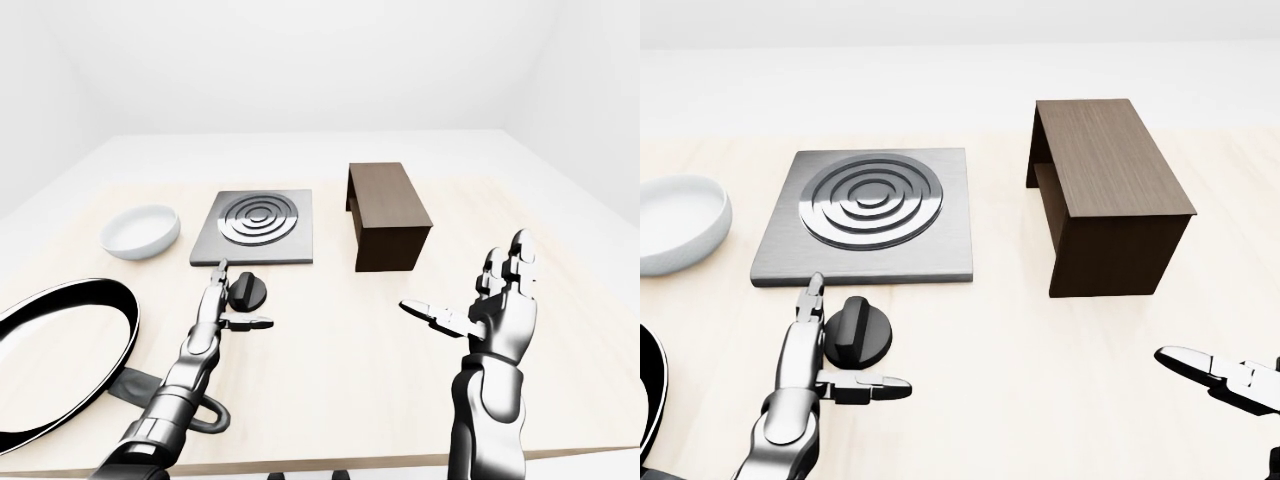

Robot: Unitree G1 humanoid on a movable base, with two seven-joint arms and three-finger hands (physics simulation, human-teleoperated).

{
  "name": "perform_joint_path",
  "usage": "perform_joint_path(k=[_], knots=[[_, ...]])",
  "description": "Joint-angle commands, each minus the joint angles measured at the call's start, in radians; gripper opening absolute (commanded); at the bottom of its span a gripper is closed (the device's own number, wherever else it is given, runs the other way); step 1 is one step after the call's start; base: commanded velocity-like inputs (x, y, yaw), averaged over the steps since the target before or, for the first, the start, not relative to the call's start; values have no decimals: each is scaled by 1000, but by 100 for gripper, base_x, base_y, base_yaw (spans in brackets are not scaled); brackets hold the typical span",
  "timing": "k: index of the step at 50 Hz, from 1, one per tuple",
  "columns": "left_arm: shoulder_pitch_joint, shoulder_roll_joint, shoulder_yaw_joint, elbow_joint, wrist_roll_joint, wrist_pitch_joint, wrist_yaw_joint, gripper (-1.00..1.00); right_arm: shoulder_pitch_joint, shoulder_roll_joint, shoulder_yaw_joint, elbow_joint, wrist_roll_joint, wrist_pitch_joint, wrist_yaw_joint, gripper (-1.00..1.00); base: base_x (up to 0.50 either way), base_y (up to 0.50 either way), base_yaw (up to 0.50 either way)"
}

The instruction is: Turn on the stove.

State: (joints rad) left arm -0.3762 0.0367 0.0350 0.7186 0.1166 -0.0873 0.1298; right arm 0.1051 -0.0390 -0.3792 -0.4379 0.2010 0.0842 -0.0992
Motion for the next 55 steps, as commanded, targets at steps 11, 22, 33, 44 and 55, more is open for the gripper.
perform_joint_path(k=[11, 22, 33, 44, 55], knots=[[80, -6, -6, -178, -42, 0, -25, 100, -5, -2, 2, 1, -1, 3, 1, 100, 0, 0, 0], [79, -7, -5, -166, -40, 0, -25, 100, -5, -2, 4, -2, -2, 3, 1, 100, 0, 0, 0], [88, -17, -17, -143, -26, 0, -22, 100, -2, 0, 5, 0, -2, 3, 2, 100, 0, 0, 0], [99, -30, -30, -127, -9, 0, -22, 100, 0, 0, 6, 15, -2, -12, 4, 100, 0, 0, 0], [107, -37, -38, -120, 2, 0, -22, 100, 0, 0, 7, 12, -2, -9, 2, 100, 0, 0, 0]])
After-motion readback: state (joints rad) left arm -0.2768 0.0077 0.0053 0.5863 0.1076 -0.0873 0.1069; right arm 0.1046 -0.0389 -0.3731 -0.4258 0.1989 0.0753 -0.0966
